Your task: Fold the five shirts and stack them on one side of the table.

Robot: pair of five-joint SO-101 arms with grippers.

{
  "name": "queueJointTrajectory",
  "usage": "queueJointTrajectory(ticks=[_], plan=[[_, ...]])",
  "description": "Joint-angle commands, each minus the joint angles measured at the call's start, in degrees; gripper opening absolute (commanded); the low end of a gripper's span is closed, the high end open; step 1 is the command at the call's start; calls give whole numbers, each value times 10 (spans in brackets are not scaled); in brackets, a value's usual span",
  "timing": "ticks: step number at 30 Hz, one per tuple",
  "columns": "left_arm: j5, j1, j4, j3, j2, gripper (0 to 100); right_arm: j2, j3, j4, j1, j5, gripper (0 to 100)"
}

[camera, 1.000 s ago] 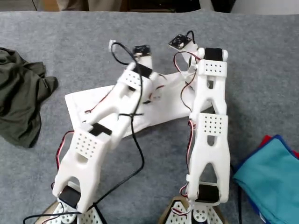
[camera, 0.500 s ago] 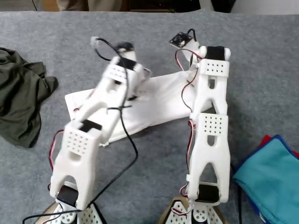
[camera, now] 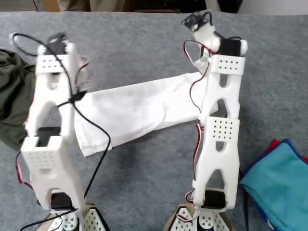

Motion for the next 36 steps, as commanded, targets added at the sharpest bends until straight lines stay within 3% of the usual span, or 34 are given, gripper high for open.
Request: queueJointTrajectory(ticks=[1, 12, 28, 36], plan=[[-15, -24, 8, 73, -71, 20, -59, -25, 11, 16, -11, 5], [-16, 25, -111, 318, -249, 20, -3, -26, 8, 12, -6, 5], [-55, 54, -258, 484, -138, 20, 120, -27, -57, -5, -6, 5], [-71, 53, -261, 512, -158, 20, 143, -27, -73, 3, 26, 5]])
